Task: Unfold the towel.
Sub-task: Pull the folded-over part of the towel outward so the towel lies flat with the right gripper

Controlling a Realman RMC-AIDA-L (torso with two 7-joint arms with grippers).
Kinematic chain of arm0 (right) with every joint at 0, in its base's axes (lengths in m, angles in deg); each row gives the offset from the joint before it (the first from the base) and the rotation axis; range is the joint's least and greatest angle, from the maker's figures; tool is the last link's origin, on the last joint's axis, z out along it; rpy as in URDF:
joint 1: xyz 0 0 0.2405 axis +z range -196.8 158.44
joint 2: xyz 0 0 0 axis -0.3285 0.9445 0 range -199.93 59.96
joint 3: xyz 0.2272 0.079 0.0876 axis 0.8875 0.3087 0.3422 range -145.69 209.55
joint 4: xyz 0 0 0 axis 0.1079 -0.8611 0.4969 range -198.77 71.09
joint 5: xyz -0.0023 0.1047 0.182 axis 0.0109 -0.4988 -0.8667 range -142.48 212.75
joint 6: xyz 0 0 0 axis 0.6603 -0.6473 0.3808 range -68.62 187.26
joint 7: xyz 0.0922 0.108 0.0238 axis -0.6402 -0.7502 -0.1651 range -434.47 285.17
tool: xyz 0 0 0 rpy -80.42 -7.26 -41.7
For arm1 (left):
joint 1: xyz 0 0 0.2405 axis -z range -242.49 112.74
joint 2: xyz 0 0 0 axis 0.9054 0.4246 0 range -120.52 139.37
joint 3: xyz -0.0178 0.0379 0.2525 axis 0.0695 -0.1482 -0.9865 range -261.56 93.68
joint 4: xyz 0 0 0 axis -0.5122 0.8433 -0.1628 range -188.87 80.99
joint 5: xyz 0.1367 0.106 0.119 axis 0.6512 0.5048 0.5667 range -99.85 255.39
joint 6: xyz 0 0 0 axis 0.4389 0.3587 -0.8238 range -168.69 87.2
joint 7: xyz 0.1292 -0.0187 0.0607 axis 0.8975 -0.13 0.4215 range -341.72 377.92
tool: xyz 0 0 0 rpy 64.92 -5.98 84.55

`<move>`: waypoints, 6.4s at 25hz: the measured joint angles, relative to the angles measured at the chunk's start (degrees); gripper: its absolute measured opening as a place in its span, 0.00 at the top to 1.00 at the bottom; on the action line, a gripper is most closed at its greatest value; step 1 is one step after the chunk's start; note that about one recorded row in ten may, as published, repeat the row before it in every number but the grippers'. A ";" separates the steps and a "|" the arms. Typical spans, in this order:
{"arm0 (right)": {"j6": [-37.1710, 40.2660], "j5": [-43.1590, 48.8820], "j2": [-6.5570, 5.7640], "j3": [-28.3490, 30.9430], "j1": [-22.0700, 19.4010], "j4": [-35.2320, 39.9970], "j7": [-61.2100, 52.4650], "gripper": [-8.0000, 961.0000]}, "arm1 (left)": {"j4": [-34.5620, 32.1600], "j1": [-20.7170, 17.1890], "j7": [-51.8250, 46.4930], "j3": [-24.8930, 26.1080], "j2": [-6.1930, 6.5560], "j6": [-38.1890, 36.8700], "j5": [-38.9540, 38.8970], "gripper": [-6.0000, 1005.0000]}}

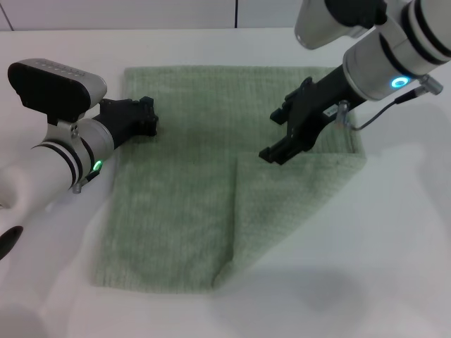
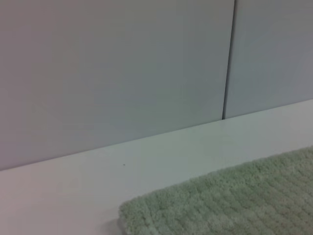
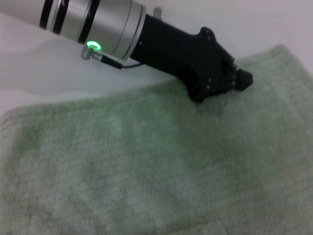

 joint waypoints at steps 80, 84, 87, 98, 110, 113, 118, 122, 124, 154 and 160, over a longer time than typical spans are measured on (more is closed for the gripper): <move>21.05 -8.95 0.74 -13.40 7.65 -22.94 -18.85 0.23 | 0.71 -0.56 0.53 0.00 0.00 -0.14 0.00 0.95; 21.03 -8.86 0.72 -13.45 8.02 -23.21 -18.96 0.23 | 0.71 -0.56 0.53 0.00 0.00 -0.16 0.00 0.95; 21.00 -8.80 0.64 -13.51 8.34 -23.53 -19.08 0.23 | 0.71 -0.56 0.53 0.00 0.00 -0.16 0.00 0.95; 20.40 -6.95 0.57 -14.29 9.40 -23.82 -20.18 0.25 | 0.71 -0.56 0.53 0.07 0.00 -0.16 0.00 0.95; 20.13 -4.86 0.52 -14.59 9.56 -23.66 -21.02 0.36 | 0.71 -0.55 0.53 0.27 0.06 -0.15 0.00 0.94; 19.89 -4.75 0.52 -14.84 9.57 -23.65 -21.10 0.42 | 0.71 -0.48 0.53 0.35 0.09 -0.15 0.00 0.94; 19.64 -4.59 0.52 -14.95 9.64 -23.42 -21.55 0.52 | 0.71 -0.47 0.53 0.36 0.10 -0.15 0.00 0.94; 18.98 -4.50 0.54 -14.95 9.60 -22.65 -21.62 0.67 | 0.71 -0.50 0.46 0.25 0.09 -0.15 0.00 0.94; 18.57 -4.49 0.58 -14.96 9.23 -21.68 -21.54 0.74 | 0.70 -0.54 0.45 0.22 0.10 -0.15 0.00 0.94; -0.67 1.63 0.10 -15.12 -0.10 5.39 -12.42 0.97 | 0.70 -0.82 0.50 0.00 0.18 -0.14 0.00 0.93; -9.54 2.99 0.13 -15.19 -0.96 12.07 -8.64 0.97 | 0.70 -0.81 0.53 0.08 0.18 -0.07 0.00 0.93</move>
